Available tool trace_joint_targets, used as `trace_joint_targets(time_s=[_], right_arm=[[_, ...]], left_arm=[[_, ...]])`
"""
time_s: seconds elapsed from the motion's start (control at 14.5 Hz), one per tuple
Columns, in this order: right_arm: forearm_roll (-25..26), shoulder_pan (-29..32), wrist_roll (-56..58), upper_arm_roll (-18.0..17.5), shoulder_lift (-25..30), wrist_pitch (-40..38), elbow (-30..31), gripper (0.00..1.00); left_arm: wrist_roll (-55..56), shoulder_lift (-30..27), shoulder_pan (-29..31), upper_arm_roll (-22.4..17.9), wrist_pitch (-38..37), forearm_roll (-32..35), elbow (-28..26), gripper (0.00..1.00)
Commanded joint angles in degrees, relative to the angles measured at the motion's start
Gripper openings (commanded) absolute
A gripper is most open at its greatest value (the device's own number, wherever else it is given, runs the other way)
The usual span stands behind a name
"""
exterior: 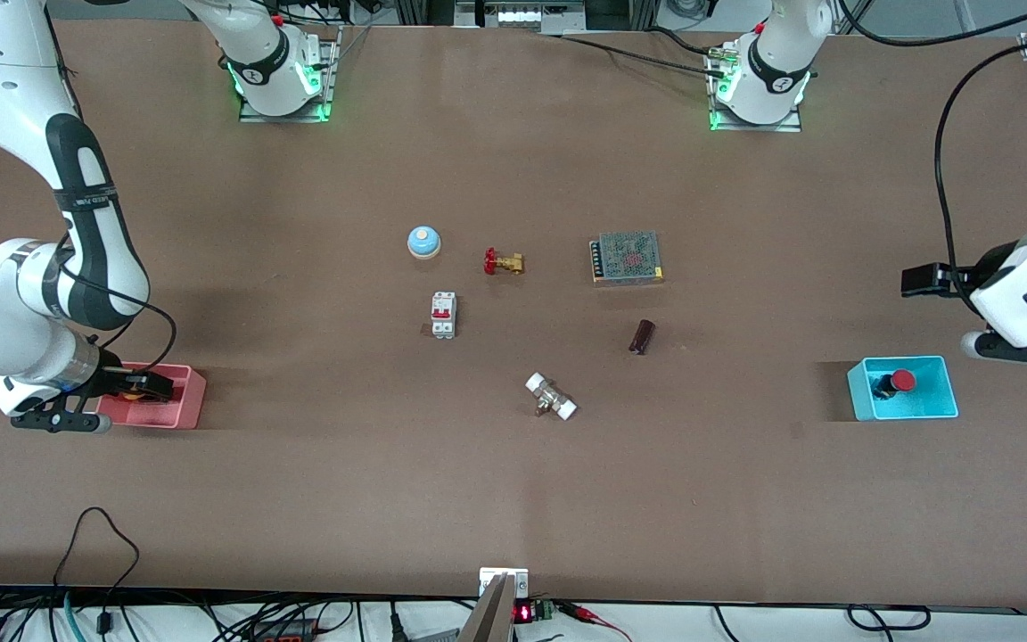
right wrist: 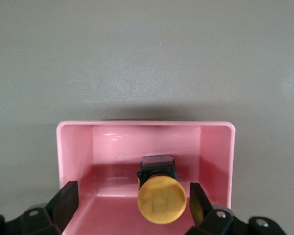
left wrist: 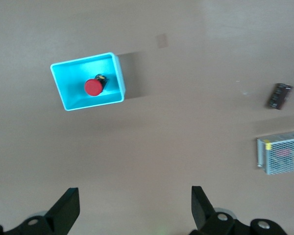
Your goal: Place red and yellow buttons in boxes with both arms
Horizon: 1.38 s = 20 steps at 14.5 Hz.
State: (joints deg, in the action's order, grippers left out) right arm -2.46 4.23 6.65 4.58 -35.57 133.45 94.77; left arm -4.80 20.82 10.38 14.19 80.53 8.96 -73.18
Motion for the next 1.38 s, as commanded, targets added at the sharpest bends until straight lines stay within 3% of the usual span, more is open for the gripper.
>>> trace_joint_targets(time_s=[0.0, 0.42, 0.55, 0.62, 0.69, 0.76, 0.83, 1.04, 1.31], right_arm=[[-1.4, -0.1, 1.4, -0.2, 3.7, -4.8, 0.2, 1.0], [-0.4, -1.1, 0.6, -1.9, 15.8, -17.5, 0.2, 1.0], [0.3, -1.7, 0.7, -2.3, 19.7, -21.3, 0.0, 1.0], [1.3, -1.9, 0.7, -2.3, 21.8, -24.0, 0.0, 1.0], [2.2, -1.9, 0.7, -2.5, 23.9, -26.5, 0.0, 1.0], [2.7, -1.9, 0.7, -3.3, 26.4, -28.6, 0.0, 1.0], [3.6, -1.9, 0.7, -4.3, 28.4, -30.5, 0.0, 1.0], [3.7, -2.2, -0.2, -4.8, 32.7, -34.5, 0.3, 1.0], [3.6, -3.5, -1.9, -4.8, 34.5, -38.4, 0.0, 1.0]], left_arm=[[-1.0, 1.1, 0.3, 1.4, -0.8, -1.1, 2.8, 1.0], [-1.1, 1.1, 0.7, 1.2, -0.9, -1.2, 3.7, 1.0], [-1.0, -1.0, 0.6, 1.1, 1.1, -1.9, 1.3, 1.0], [-0.4, -3.1, -0.1, 0.3, 2.9, -2.0, -1.2, 1.0], [0.0, -8.0, -2.5, -2.3, 6.3, -2.0, -8.2, 1.0], [0.7, -14.4, -6.8, -7.4, 13.2, -2.1, -18.0, 1.0], [2.7, -17.9, -8.7, -10.2, 19.7, -2.2, -23.4, 1.0], [3.7, -20.1, -8.6, -11.9, 21.6, -9.5, -25.1, 1.0], [3.3, -25.0, -9.4, -12.6, 21.1, -10.3, -29.2, 1.0]])
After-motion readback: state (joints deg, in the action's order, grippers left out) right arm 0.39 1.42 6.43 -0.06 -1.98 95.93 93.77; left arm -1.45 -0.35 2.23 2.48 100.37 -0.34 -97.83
